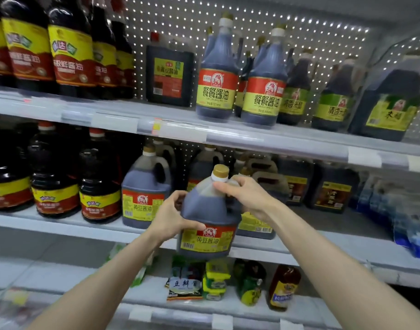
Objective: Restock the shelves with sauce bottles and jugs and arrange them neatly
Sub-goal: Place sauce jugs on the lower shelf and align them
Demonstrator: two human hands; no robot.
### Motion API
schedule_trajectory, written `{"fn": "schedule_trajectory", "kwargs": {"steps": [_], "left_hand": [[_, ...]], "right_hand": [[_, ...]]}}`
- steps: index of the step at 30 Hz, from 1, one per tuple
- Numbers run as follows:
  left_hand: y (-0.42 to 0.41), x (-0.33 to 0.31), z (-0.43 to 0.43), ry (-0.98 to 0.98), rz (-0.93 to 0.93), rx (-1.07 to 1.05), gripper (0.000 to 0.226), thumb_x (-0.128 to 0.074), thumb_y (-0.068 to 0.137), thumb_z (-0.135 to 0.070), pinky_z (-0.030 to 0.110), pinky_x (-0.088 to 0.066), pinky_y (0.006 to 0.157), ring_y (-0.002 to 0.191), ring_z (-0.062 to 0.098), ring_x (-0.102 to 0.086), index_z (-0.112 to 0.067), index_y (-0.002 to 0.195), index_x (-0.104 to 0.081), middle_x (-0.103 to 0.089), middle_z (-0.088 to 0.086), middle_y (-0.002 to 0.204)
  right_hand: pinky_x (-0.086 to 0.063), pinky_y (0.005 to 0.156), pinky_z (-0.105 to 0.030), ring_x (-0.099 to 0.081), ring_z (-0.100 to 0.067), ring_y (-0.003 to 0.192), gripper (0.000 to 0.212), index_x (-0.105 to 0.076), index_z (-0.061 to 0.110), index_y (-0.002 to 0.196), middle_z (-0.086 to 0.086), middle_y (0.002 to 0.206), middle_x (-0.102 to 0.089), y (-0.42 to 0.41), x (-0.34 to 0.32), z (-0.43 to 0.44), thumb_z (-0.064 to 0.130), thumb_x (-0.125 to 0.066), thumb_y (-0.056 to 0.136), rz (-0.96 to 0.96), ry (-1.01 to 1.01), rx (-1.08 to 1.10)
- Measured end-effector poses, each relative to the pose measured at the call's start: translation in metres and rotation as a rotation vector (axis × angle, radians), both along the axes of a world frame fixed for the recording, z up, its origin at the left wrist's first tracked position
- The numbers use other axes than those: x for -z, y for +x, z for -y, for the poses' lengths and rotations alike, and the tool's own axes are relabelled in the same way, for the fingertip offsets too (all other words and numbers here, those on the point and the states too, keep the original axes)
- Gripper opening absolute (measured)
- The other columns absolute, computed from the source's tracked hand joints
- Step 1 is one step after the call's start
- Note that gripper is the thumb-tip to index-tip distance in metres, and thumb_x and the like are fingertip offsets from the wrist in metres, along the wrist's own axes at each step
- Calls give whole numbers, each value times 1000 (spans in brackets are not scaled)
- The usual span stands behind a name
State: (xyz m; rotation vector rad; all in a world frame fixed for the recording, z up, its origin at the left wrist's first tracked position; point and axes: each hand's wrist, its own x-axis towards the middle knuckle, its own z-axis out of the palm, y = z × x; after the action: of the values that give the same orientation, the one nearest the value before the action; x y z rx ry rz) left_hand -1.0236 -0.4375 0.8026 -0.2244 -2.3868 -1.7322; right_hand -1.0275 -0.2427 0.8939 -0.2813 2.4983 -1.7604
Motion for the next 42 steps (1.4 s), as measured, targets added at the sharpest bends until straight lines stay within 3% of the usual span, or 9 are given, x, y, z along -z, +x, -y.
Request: {"fn": "schedule_trajectory", "kwargs": {"steps": [5,11,13,17,21,26,30,33,42], "left_hand": [[-34,-1,11,-42,28,-49,85,-96,47,-19,36,-55,87,103,16,-60,-25,118,-49,-62,-3,112],[-64,4,12,8,76,16,89,-91,55,-8,25,-56,77,106,16,-60,-19,130,-45,-60,0,118],[-71,11,13,10,104,34,91,-90,58,-8,31,-57,81,108,19,-60,-18,134,-42,-59,0,120],[-80,22,15,42,136,44,101,-89,61,-10,45,-52,94,115,23,-57,-19,144,-33,-55,1,128],[-81,31,11,133,136,79,96,-83,71,-11,42,-52,95,115,19,-57,-24,148,-27,-56,-1,127],[-75,46,7,155,131,68,85,-68,87,-25,39,-50,98,118,15,-55,-32,152,-13,-51,-7,134],[-67,56,6,182,131,73,77,-61,91,-27,42,-48,102,121,13,-53,-31,153,-15,-50,-8,137],[-68,74,9,166,122,87,90,-65,77,-55,46,-44,106,127,13,-51,-32,152,-20,-51,-8,141],[-74,101,14,103,143,139,99,-67,72,-55,45,-41,108,123,11,-53,-31,153,-14,-56,-8,135]], "right_hand": [[-55,68,-29,-61,-13,86,23,-58,14,82,0,88,-64,-36,5,11,31,-73,85,-10,-42,-22],[-45,48,-15,-61,-12,82,31,-62,7,100,1,87,-65,-70,14,19,30,-74,84,-19,-61,31],[-42,47,-12,-60,-9,78,36,-63,5,104,1,87,-66,-78,20,21,32,-74,83,-26,-41,43],[-46,63,-17,-63,-13,90,44,-62,4,110,-2,98,-69,-92,30,25,34,-77,80,-56,-46,87],[-44,55,-9,-59,-2,82,32,-62,10,105,7,89,-66,-98,35,27,31,-75,83,-84,-68,115],[-54,88,-38,-61,-20,108,56,-55,11,125,-5,116,-65,-101,48,28,37,-76,80,-119,-88,200],[-47,81,-25,-51,-12,110,69,-31,18,148,7,130,-48,-78,72,24,37,-65,91,-58,-101,187],[-46,90,-29,-48,-12,119,75,-14,28,153,10,140,-41,-62,108,22,40,-59,93,26,-136,184],[-40,102,-29,-43,-6,121,64,-22,33,152,11,136,-47,-55,160,18,39,-53,96,-29,-118,170]]}}
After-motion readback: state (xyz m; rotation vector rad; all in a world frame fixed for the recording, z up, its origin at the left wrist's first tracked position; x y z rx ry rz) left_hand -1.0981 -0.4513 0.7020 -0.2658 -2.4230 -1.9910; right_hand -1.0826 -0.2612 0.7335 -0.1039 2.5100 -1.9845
